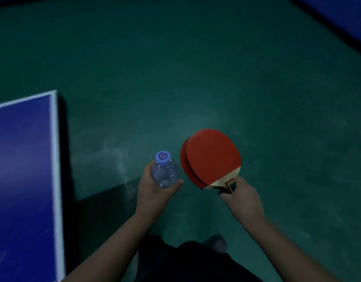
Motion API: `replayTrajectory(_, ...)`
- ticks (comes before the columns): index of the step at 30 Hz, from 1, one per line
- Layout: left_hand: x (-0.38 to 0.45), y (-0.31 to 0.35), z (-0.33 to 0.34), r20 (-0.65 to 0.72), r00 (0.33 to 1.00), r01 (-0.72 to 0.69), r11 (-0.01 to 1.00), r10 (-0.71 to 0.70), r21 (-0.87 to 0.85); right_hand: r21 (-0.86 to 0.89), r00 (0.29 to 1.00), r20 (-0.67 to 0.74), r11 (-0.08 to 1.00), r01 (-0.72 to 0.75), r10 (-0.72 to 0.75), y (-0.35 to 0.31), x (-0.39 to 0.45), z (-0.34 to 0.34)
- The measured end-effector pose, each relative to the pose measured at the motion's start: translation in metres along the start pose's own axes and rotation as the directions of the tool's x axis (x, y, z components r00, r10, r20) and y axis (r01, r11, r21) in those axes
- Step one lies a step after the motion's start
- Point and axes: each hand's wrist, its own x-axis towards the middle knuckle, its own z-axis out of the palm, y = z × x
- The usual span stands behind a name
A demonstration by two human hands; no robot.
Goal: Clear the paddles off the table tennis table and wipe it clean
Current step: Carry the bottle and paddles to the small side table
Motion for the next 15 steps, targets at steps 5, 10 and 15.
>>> replayTrajectory(5,-0.032,0.04,0.16,0.23,0.973,-0.038,0.998,0.024,0.056,0.11,0.961,-0.1,0.963,-0.245,0.256,0.142,-0.01,-0.085)
replayTrajectory(10,-0.051,0.075,0.288,0.431,0.9,-0.107,0.991,0.06,0.084,0.262,0.866,-0.126,0.858,-0.442,0.484,0.249,-0.014,-0.144)
replayTrajectory(15,-0.049,0.102,0.406,0.552,0.832,-0.144,0.981,0.051,0.127,0.361,0.767,-0.144,0.755,-0.548,0.626,0.332,0.004,-0.197)
